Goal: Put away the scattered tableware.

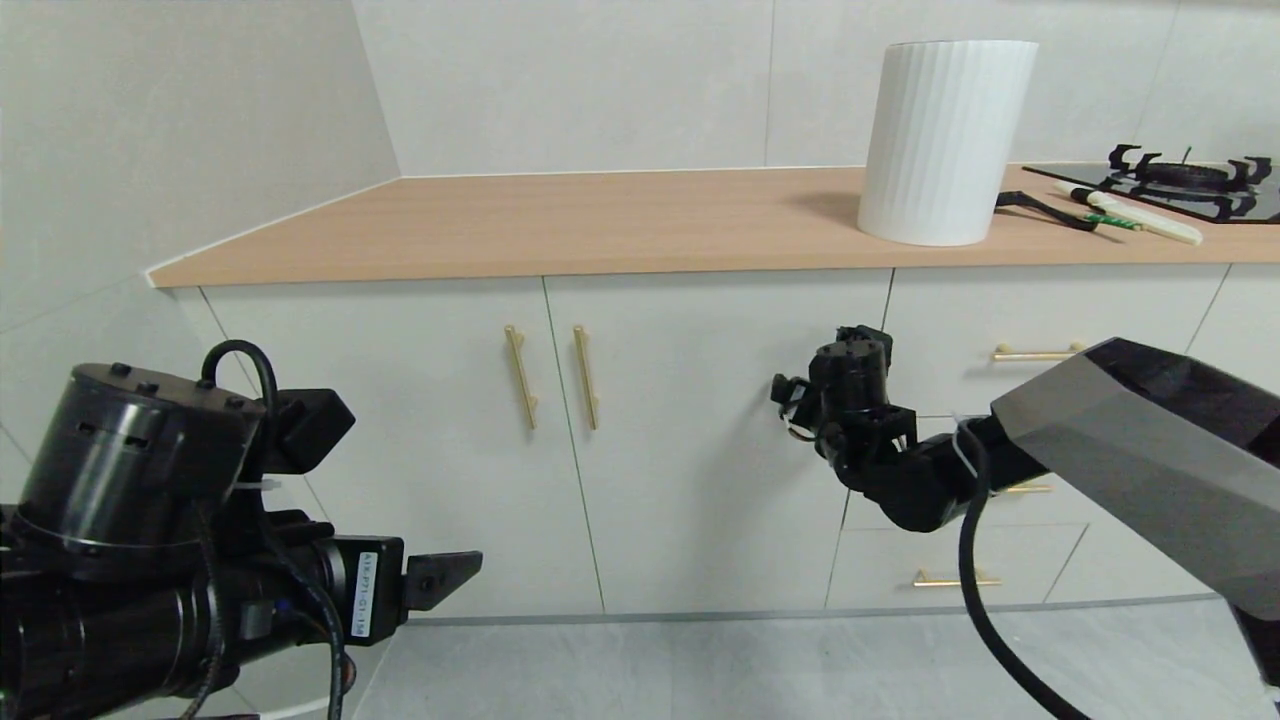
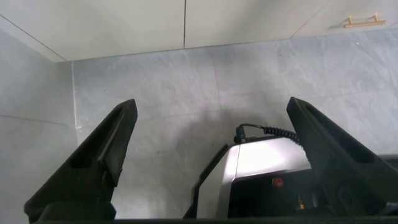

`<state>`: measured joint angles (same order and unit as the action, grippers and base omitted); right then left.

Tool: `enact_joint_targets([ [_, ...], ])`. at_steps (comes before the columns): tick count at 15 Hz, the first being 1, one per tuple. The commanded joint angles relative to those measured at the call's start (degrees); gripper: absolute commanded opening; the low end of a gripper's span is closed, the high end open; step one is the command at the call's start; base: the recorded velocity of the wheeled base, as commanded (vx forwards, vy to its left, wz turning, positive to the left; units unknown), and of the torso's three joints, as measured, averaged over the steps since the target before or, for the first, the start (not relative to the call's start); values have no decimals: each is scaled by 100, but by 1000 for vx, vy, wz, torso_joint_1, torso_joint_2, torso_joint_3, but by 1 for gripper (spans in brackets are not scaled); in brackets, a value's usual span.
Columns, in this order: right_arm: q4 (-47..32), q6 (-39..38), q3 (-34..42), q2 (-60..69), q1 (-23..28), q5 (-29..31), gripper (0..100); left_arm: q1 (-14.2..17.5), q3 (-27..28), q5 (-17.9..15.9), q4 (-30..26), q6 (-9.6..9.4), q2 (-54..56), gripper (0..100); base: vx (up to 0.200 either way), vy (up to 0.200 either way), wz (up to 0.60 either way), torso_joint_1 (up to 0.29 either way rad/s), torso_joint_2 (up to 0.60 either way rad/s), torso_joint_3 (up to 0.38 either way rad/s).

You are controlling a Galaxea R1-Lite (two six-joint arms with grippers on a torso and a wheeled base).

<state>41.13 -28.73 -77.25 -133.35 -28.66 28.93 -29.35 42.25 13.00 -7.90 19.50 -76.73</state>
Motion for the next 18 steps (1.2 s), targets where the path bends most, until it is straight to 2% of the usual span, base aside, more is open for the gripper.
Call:
enact_joint_targets([
  [1,-53,-1,1063,995,-122,-906,100,0,2,1,-1,1,9,100,0,0,0,0,0,0],
  [4,-140,87,2337,2015,-245,-2401,100,0,2,10,-1,1,26,100,0,0,0,0,0,0],
  [5,-211,201,2487,2191,-245,-2620,100,0,2,10,-1,1,35,100,0,0,0,0,0,0],
  [7,-246,254,2575,2393,-245,-2559,100,18,2,10,-1,1,79,100,0,0,0,0,0,0],
  [10,-246,430,3067,3210,-210,-2031,100,79,11,10,25,-8,413,100,0,0,0,0,0,0],
  [16,-255,1432,4684,6251,133,-1662,100,756,-103,45,289,-34,1837,100,0,0,0,0,0,0],
  [17,-255,1669,4965,6849,256,-1574,100,870,-165,203,289,-52,2267,100,0,0,0,0,0,0],
  [18,-255,1836,5132,7332,308,-1522,100,914,-226,326,280,-166,2645,100,0,0,0,0,0,0],
])
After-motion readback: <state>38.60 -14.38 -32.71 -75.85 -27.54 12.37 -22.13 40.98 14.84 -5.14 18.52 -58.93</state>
